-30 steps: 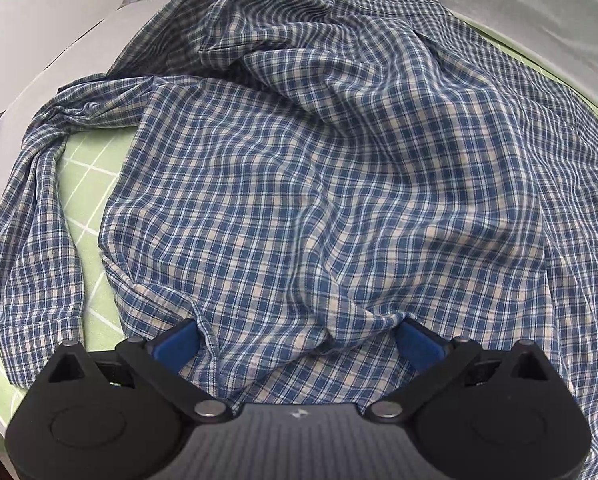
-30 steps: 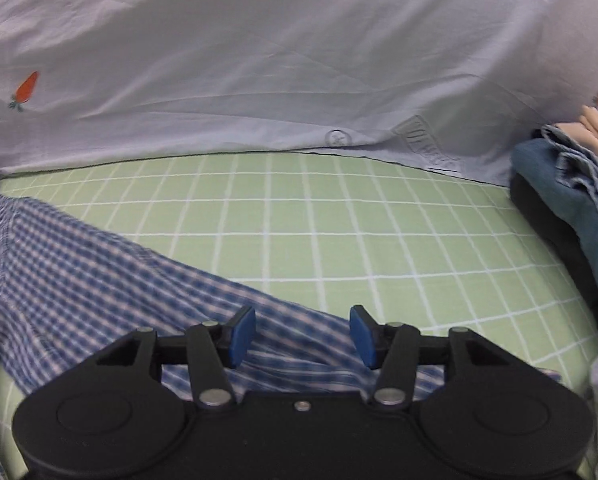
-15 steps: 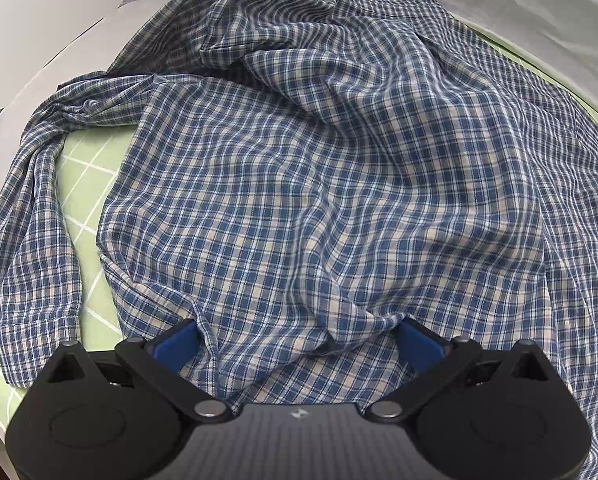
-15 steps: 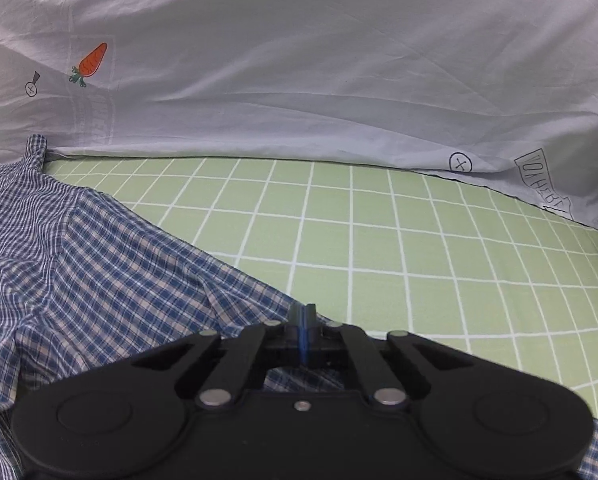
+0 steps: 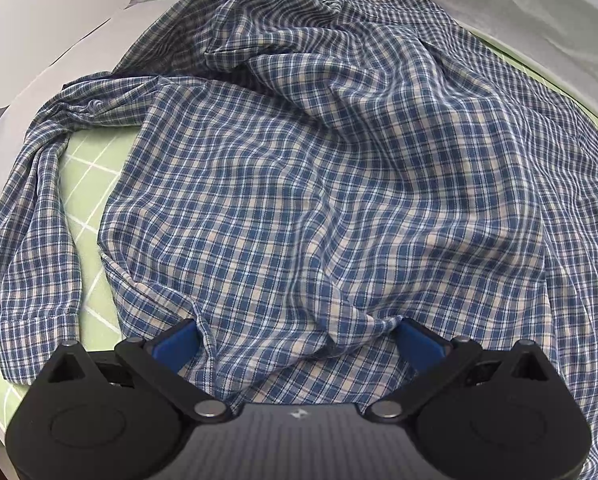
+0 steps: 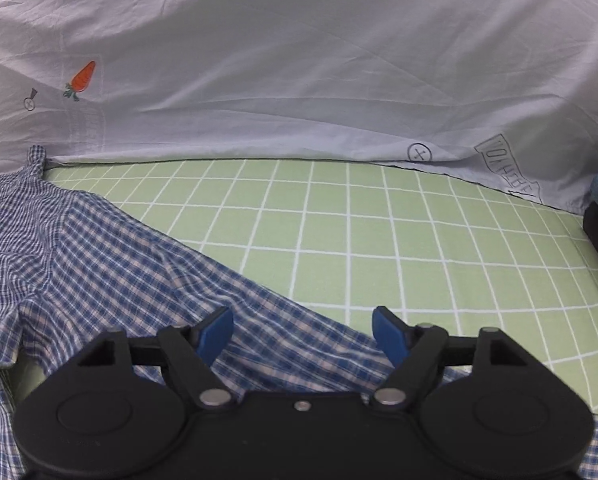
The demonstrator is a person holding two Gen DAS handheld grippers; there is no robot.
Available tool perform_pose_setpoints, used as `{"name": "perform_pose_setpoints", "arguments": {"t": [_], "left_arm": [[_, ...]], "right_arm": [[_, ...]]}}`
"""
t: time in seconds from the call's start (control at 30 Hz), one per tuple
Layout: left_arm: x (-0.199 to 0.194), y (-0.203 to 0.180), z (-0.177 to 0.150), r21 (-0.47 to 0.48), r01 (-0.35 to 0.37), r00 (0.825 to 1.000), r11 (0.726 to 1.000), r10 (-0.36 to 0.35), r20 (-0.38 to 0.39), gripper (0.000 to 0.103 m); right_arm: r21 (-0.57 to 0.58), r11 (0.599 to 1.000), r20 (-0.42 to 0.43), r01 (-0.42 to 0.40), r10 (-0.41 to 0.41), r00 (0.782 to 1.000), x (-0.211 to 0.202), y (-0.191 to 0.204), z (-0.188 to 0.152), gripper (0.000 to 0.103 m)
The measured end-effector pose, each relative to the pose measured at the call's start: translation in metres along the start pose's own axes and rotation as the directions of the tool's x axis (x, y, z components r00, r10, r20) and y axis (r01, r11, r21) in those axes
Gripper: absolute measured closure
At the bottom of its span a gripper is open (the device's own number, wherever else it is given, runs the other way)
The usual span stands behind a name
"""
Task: Fold clothes
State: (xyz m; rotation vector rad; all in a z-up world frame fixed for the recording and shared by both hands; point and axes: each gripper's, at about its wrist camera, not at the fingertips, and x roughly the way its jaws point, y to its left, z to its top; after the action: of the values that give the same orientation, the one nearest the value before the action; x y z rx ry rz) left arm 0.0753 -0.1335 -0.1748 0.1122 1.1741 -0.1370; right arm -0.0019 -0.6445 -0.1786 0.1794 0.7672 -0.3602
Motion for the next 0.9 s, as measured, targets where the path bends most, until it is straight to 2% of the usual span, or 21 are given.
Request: {"name": "perform_pose_setpoints", "arguments": {"t": [0.07, 0.13, 0.2, 0.23, 0.27, 0.3, 0.33, 0.43, 0.53, 0.63, 0.77, 0.9], "left_arm": [[0.000, 0.000, -0.001, -0.001, -0.001, 1.000, 1.000, 0.001, 0.004, 0.000], [-0.001, 0.000, -0.002, -0.001, -0.001, 1.000, 1.000, 0.001, 0.005, 0.000], [-0.001, -0.002, -0.002, -0.009, -0.005, 1.000, 1.000, 0.005, 0.005, 0.000], [0.000, -0.001, -0.002, -0.008, -0.005, 1.000, 1.000, 0.005, 0.005, 0.000], [0.000, -0.001, -0.002, -0.008, -0.005, 1.000, 1.000, 0.005, 0.005, 0.000], [-0.001, -0.001, -0.002, -0.008, -0.005, 1.000, 1.000, 0.005, 0.005, 0.000], [-0.001, -0.001, -0.002, -0.007, -0.004, 1.000, 1.000, 0.004, 0.005, 0.000], [-0.001, 0.000, -0.003, -0.006, -0.004, 1.000, 1.000, 0.004, 0.005, 0.000], [-0.001, 0.000, -0.003, -0.006, -0.004, 1.000, 1.000, 0.005, 0.005, 0.000], [-0.002, -0.001, -0.004, -0.005, -0.004, 1.000, 1.000, 0.004, 0.005, 0.000], [-0.001, 0.000, -0.004, 0.003, 0.000, 1.000, 1.000, 0.000, 0.003, 0.000], [0.003, 0.002, 0.001, 0.011, 0.004, 1.000, 1.000, -0.004, -0.016, 0.000]], "right_arm": [[-0.007, 0.999, -0.002, -0.044, 0.044, 0.999, 0.005, 0.014, 0.002, 0.016], [-0.037, 0.998, -0.011, -0.059, 0.059, 0.998, 0.012, 0.028, 0.005, 0.016], [-0.083, 0.995, -0.027, -0.047, 0.044, 0.999, 0.020, 0.039, 0.006, 0.023], [-0.073, 0.996, -0.019, -0.047, 0.045, 0.999, 0.021, 0.039, 0.007, 0.041], [-0.063, 0.997, -0.011, -0.047, 0.046, 0.999, 0.022, 0.040, 0.008, 0.064], [-0.053, 0.997, -0.003, -0.047, 0.047, 0.999, 0.023, 0.040, 0.009, 0.079], [-0.032, 0.998, -0.005, -0.046, 0.046, 0.999, 0.023, 0.037, 0.010, 0.101], [-0.014, 0.999, 0.004, -0.046, 0.046, 0.999, 0.021, 0.029, 0.009, 0.102], [-0.027, 0.999, 0.014, 0.038, -0.037, 0.999, 0.015, 0.020, 0.004, 0.103], [0.055, 0.989, 0.005, 0.138, -0.138, 0.990, 0.006, -0.010, -0.002, 0.103], [0.140, 0.949, -0.038, 0.283, -0.281, 0.959, -0.007, -0.057, -0.009, 0.103], [0.154, 0.941, -0.076, 0.303, -0.294, 0.953, -0.015, -0.069, -0.011, 0.098]]}}
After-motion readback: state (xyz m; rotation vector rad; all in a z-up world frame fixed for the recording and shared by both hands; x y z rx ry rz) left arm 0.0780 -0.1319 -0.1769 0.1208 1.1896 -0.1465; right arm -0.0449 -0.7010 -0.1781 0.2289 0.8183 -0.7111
